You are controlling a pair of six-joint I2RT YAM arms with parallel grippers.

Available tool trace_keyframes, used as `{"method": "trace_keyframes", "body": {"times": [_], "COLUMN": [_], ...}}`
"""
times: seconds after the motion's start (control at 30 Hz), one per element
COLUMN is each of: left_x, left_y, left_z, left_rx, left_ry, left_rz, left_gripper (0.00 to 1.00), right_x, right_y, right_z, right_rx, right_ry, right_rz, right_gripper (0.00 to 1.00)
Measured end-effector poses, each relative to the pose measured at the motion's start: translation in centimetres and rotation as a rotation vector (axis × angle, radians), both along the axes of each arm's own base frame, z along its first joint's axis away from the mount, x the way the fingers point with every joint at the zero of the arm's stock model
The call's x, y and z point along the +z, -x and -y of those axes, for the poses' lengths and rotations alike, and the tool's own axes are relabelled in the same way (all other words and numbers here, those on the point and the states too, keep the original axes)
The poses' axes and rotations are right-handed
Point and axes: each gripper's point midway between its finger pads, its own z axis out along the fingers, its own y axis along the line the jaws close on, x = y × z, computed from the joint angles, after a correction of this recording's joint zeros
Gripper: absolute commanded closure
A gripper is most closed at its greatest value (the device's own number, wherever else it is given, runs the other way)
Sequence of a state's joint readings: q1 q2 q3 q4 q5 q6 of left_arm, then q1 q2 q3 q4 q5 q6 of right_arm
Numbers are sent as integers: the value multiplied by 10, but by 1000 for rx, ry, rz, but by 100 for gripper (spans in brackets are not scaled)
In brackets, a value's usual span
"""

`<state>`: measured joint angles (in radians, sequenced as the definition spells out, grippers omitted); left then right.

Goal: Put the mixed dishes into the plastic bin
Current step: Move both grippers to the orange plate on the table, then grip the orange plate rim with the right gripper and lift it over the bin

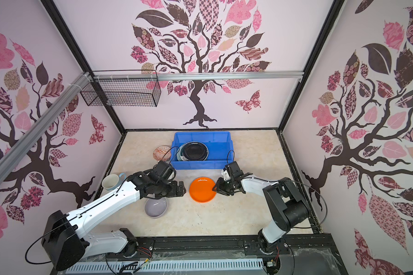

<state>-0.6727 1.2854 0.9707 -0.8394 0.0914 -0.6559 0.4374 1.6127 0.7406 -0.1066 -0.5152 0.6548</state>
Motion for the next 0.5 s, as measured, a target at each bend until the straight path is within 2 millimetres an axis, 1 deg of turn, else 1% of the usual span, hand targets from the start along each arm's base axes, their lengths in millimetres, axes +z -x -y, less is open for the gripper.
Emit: {"method": "trace_keyframes", "body": {"times": [0.07,0.13,0.17,0.27,0.3,0.37,0.5], "left_x": [-4,-8,-10,-16,-16,-17,-10], "left_y": [-4,-7,-9,-12,-13,-17,-30], "left_z": [1,3,4,6,7,5,-1], "left_rx": [-9,-21,-27,-45,-50,-49,-24], "left_ry": [-5,-12,-14,-19,-18,-12,21], "left_rz": [-13,-28,-34,-54,-57,-63,-55], "left_gripper": [2,1,2,2,2,2,2], "right_x": [-5,-7,-7,-11,-12,-11,-10], "right_y": [-2,-4,-6,-9,-7,-9,-6], "right_z": [-2,-4,-6,-6,-7,-8,-7], "right_rx": [3,7,8,8,19,23,35], "right_ry": [2,-6,-8,-1,-5,-6,3], "right_rz": [-13,-20,-15,-21,-25,-21,-24], "right_gripper": [64,68,73,95,100,100,100]}}
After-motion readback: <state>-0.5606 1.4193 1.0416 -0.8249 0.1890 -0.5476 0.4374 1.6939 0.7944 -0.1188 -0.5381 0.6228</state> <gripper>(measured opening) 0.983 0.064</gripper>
